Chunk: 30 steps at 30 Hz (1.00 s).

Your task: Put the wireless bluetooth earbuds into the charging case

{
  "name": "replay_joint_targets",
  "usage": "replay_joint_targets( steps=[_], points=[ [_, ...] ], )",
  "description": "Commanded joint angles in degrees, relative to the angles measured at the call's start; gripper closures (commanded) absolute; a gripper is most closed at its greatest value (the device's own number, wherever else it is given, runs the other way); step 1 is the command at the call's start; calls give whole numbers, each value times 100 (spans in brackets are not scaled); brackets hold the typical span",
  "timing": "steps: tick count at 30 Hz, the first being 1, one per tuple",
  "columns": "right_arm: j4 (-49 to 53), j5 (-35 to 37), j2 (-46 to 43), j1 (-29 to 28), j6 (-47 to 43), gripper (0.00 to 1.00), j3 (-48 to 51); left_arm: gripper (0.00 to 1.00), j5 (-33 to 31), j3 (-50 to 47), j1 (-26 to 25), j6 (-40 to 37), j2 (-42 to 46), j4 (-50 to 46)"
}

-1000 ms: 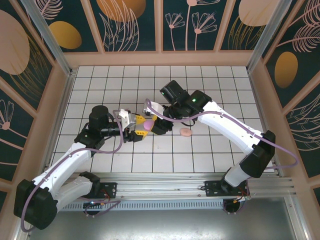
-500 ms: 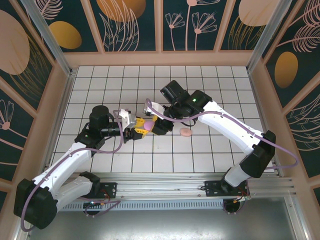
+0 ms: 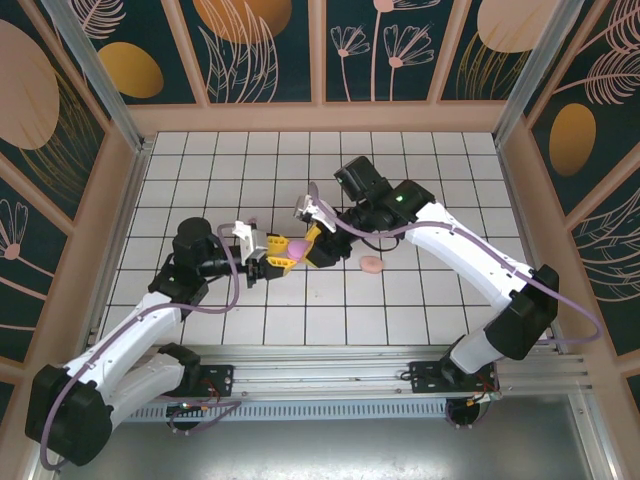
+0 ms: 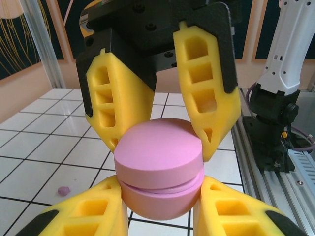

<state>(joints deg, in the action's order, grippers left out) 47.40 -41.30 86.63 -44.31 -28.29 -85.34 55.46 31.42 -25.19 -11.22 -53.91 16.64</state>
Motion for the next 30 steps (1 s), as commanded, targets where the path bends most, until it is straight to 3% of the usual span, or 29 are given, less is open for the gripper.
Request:
replay_joint_targets(
  steps=[1, 5, 9, 15, 30],
  points=[
    [-517, -495, -240, 239, 230, 63, -10, 89, 246, -195, -39, 94, 166, 7],
    [-610, -524, -240, 273, 343, 50, 24, 90, 281, -200, -42, 192, 123, 71],
    [-771, -446, -298, 333, 486, 45, 78, 92, 317, -244, -38, 322, 100, 206],
    [-1137, -169, -471, 446, 764, 43, 253, 94, 337, -313, -36, 461, 144, 280],
    [-1586, -379, -960, 535, 1397, 40, 568, 97, -232, -643, -43, 1655, 204, 1090]
  ],
)
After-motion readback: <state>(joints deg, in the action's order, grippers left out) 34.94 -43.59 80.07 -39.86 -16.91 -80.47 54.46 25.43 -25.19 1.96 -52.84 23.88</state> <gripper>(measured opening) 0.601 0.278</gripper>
